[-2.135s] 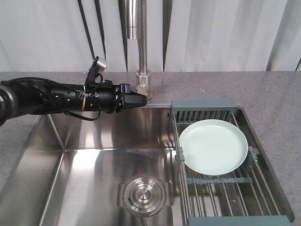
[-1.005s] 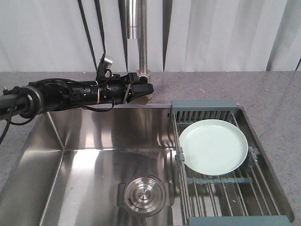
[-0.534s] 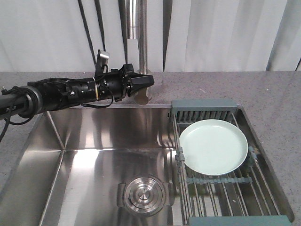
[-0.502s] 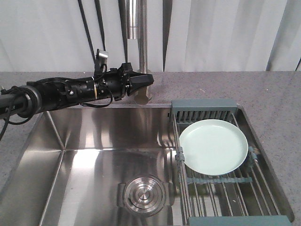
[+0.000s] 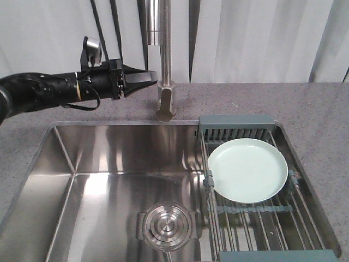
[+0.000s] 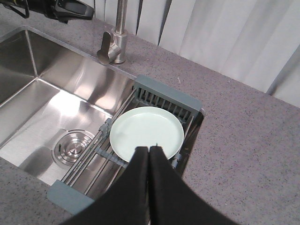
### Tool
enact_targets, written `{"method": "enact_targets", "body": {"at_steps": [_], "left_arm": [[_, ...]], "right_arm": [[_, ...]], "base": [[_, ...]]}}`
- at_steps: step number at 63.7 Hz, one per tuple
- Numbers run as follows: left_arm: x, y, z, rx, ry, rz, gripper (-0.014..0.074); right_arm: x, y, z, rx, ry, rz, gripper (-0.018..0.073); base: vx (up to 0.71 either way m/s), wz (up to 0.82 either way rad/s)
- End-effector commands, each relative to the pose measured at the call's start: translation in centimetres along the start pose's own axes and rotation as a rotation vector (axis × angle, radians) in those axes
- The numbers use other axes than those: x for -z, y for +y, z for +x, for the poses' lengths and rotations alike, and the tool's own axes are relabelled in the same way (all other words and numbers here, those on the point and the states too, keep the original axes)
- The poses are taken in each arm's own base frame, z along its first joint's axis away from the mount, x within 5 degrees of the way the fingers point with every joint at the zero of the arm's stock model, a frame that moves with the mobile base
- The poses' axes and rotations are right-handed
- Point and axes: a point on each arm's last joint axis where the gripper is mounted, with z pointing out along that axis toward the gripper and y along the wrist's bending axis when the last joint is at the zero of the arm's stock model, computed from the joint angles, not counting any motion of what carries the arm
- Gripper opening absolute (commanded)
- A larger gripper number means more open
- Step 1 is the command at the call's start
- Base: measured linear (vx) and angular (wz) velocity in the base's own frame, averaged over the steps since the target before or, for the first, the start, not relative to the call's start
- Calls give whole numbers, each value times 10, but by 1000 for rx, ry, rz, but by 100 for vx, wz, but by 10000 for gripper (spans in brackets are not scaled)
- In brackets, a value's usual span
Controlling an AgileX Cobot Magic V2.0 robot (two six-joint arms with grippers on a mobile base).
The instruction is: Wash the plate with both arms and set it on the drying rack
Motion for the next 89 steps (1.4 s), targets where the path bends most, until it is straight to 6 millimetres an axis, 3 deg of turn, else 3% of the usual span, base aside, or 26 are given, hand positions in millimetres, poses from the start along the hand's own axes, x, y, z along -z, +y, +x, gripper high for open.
{"method": "enact_targets", "body": {"at_steps": [1, 15, 26, 32, 42, 54, 64, 72, 89], "left_arm": [[16, -87, -9, -163, 86, 227, -6], [46, -163, 8, -269, 50, 213, -6], [74, -204, 52, -352, 48, 63, -6], [91, -213, 85, -375, 48, -33, -6], [122, -229, 144, -419, -16, -133, -6], [158, -227, 211, -482, -188, -284, -6], [183, -218, 247, -531, -377, -381, -6], [186, -210, 258, -463, -437, -356, -6], [185, -206, 258, -447, -424, -359, -6]], "right_arm": [[0, -4, -13, -3, -76, 26, -6], [-18, -11, -27, -14, -123, 33, -6], [-38, -17, -34, 2, -158, 53, -6], [-54, -16, -23, -20, -167, 49, -6], [-89, -7, 22, -12, -103, 30, -6], [-116, 6, 80, -42, -10, 9, -6], [-122, 10, 95, -46, 15, 6, -6], [-122, 10, 95, -54, 13, -1, -6], [-122, 11, 95, -61, 13, -7, -6]], "base": [[0, 0], [0, 0], [0, 0], [0, 0], [0, 0], [0, 0], [0, 0], [0, 0], [0, 0]]}}
